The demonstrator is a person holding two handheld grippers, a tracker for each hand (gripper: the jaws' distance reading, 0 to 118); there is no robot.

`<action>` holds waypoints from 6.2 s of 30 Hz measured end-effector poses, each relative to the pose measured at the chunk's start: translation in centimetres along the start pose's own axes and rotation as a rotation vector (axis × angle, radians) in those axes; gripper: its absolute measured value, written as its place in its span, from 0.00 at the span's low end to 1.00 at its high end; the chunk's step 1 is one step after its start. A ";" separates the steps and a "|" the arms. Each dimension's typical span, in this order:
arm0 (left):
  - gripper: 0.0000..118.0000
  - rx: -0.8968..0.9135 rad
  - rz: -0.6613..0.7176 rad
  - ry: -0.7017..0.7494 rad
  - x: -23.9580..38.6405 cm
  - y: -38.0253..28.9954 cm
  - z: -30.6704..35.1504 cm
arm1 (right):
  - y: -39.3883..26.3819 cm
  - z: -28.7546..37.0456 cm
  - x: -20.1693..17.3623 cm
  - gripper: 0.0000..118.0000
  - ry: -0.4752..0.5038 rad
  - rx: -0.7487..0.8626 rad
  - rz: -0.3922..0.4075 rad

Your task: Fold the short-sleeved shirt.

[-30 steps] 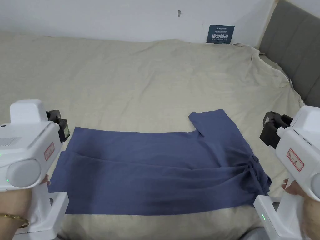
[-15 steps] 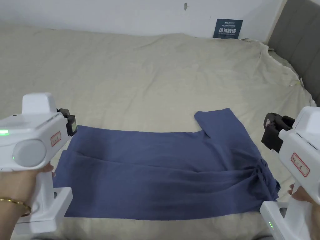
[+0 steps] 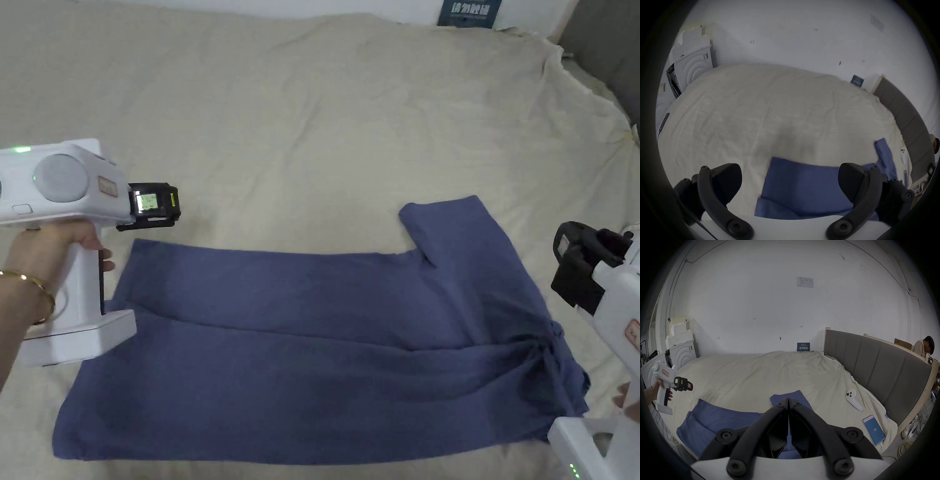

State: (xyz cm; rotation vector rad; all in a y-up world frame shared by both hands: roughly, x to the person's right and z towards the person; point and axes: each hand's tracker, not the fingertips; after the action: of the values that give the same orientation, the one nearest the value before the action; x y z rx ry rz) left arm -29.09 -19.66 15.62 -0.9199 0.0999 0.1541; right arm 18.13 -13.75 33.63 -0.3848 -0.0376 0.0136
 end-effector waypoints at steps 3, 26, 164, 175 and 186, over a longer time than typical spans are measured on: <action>0.99 -0.079 -0.008 0.029 -0.7 1.0 -3.9 | 0.0 -1.1 0.1 0.00 -0.009 -0.027 0.000; 0.00 -0.022 -0.052 0.014 -0.2 0.0 -3.5 | -0.3 -5.1 1.4 0.00 -0.036 -0.145 0.032; 1.00 0.116 0.330 -0.333 -8.6 -14.0 10.7 | -1.6 4.8 -0.5 0.00 0.014 0.121 -0.091; 1.00 -0.142 0.372 -0.386 -11.5 -19.2 5.3 | -2.4 4.3 -1.0 0.00 -0.006 0.064 -0.076; 0.44 -0.142 0.348 -0.348 -10.5 -18.7 5.7 | -3.0 3.8 -1.2 0.00 -0.007 0.031 -0.070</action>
State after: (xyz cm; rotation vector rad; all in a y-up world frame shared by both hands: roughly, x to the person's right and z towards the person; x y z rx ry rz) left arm -35.98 -27.25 35.30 -0.9990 -0.0757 0.6480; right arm 16.78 -15.15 38.28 -0.3522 -0.0578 -0.0533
